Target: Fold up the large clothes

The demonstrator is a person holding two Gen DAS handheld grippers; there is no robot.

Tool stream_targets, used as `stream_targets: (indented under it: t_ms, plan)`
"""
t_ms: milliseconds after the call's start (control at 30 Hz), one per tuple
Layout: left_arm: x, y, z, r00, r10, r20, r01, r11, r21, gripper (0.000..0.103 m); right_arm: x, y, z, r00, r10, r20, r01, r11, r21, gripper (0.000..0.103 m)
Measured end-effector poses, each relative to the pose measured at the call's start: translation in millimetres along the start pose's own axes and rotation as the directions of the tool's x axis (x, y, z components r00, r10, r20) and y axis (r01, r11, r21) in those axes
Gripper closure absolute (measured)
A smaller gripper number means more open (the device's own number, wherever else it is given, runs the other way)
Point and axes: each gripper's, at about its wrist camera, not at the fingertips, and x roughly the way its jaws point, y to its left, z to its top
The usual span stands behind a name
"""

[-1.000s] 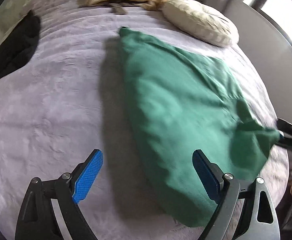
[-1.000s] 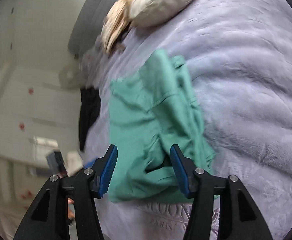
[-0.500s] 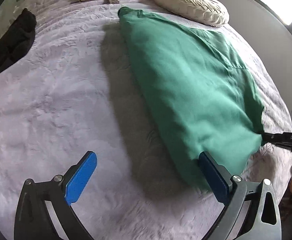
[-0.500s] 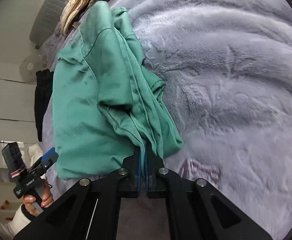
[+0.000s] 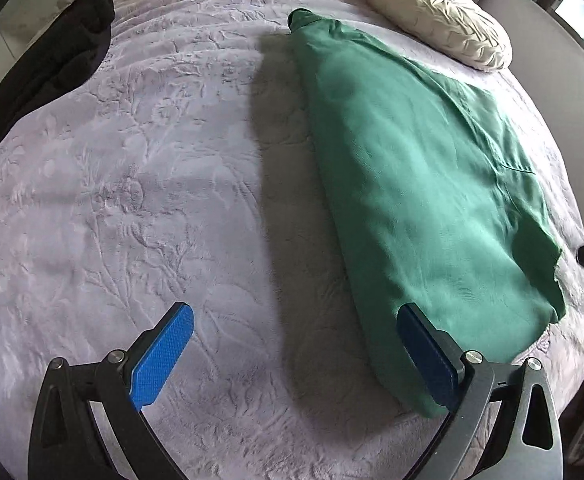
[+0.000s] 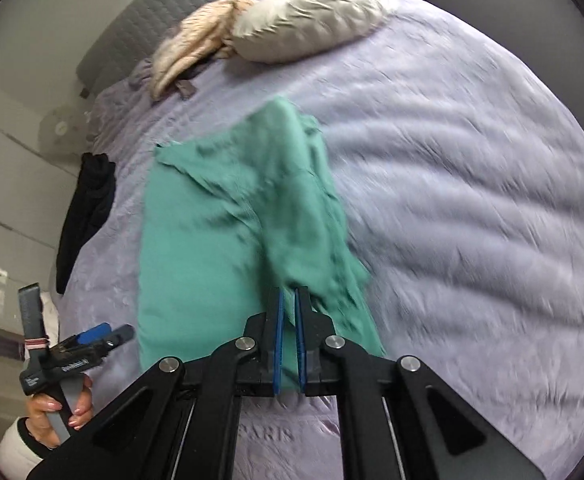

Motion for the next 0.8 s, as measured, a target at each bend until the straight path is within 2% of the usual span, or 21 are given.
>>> stream_targets:
  t_ms: [67,200,300,333,367,500,633,700,767,800]
  plan:
    - [2,-2,1,1.000,0.004,-0.006,-0.004,1.000,-0.001,0.001,6,2,5,1.000,0.000,-0.020,-0.001,1.000,-0.030,0.096]
    - [5,-6,0,1.000,0.008,-0.011,-0.008,1.000,0.001,0.001,36,-2,7,0.993,0.018,-0.117,-0.022,0.999,-0.025,0.096]
    - [7,-7,-1,1.000,0.004,-0.019,-0.004,1.000,-0.008,0.001,57,-10,6,0.987,-0.037,-0.156,0.029,0.998,-0.056,0.098]
    - [7,-7,-1,1.000,0.002,-0.020,-0.002,1.000,-0.011,0.001,60,-17,7,0.986,-0.046,-0.159,0.039,0.998,-0.044,0.098]
    - [7,-7,-1,1.000,0.002,-0.021,-0.003,1.000,-0.011,0.001,62,-23,8,0.986,-0.039,-0.160,0.034,0.999,-0.030,0.103]
    - [8,-11,-2,1.000,0.017,-0.019,-0.017,1.000,-0.003,0.001,69,-44,13,0.984,0.027,-0.175,-0.017,0.998,0.060,0.103]
    - [9,-11,0,1.000,0.020,-0.024,-0.020,1.000,-0.010,0.001,65,-40,14,0.983,0.019,-0.180,-0.014,0.999,0.033,0.103]
    - [9,-9,1,1.000,0.010,-0.022,-0.011,1.000,-0.013,0.001,58,-40,16,0.984,0.042,-0.171,-0.034,0.998,0.050,0.097]
    - [8,-4,3,1.000,-0.016,-0.011,0.015,1.000,-0.025,0.001,48,-40,21,0.988,0.070,-0.140,-0.062,0.996,0.058,0.097]
    - [8,-1,6,1.000,-0.028,-0.005,0.027,0.999,-0.037,0.001,44,-40,24,0.989,0.081,-0.122,-0.074,0.996,0.057,0.092]
